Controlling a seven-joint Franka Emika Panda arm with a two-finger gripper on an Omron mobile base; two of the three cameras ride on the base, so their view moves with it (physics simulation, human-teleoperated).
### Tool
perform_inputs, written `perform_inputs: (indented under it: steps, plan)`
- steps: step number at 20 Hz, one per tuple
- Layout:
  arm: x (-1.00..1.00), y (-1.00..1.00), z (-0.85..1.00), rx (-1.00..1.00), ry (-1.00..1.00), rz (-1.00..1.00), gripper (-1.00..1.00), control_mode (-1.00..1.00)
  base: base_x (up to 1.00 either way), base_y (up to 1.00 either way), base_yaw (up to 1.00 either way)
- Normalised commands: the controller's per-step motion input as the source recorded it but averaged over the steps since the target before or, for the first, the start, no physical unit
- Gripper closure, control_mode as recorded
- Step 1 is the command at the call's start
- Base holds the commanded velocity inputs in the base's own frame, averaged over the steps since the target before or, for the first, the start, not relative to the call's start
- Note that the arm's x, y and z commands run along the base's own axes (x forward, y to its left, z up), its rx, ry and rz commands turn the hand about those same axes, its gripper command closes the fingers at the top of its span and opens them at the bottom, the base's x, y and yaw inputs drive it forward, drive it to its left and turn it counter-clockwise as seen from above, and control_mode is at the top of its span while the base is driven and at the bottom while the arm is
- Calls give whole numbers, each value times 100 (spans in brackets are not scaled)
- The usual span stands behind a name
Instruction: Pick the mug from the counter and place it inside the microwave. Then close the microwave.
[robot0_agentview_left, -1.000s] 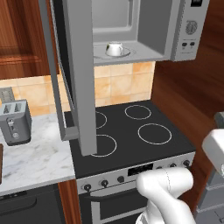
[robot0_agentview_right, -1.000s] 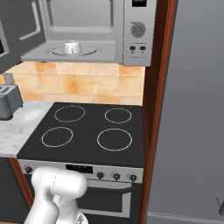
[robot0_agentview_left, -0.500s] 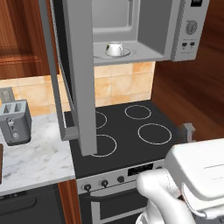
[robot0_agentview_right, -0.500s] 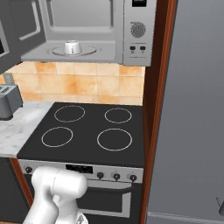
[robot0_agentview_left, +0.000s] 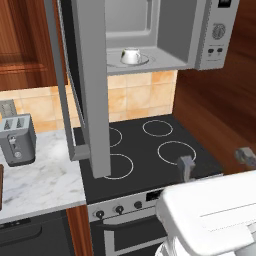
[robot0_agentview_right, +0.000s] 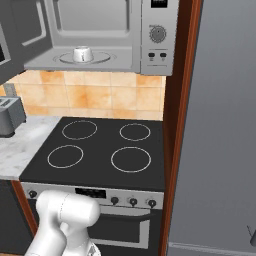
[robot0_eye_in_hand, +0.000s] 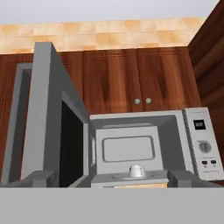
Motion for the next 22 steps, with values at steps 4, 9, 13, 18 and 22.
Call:
perform_inputs:
  steps: [4, 9, 13, 18, 22]
  plan:
    - [7, 43, -31, -5, 10, 0, -100, -100, 0, 0, 0]
    - [6, 43, -29, -8, 10, -1, -100, -100, 0, 0, 0]
    - [0, 56, -12, -8, 11, -9, -100, -100, 0, 0, 0]
    - [1, 48, 0, -6, 4, -13, -100, -100, 0, 0, 0]
    - [10, 43, -5, -4, 0, -16, -100, -100, 0, 0, 0]
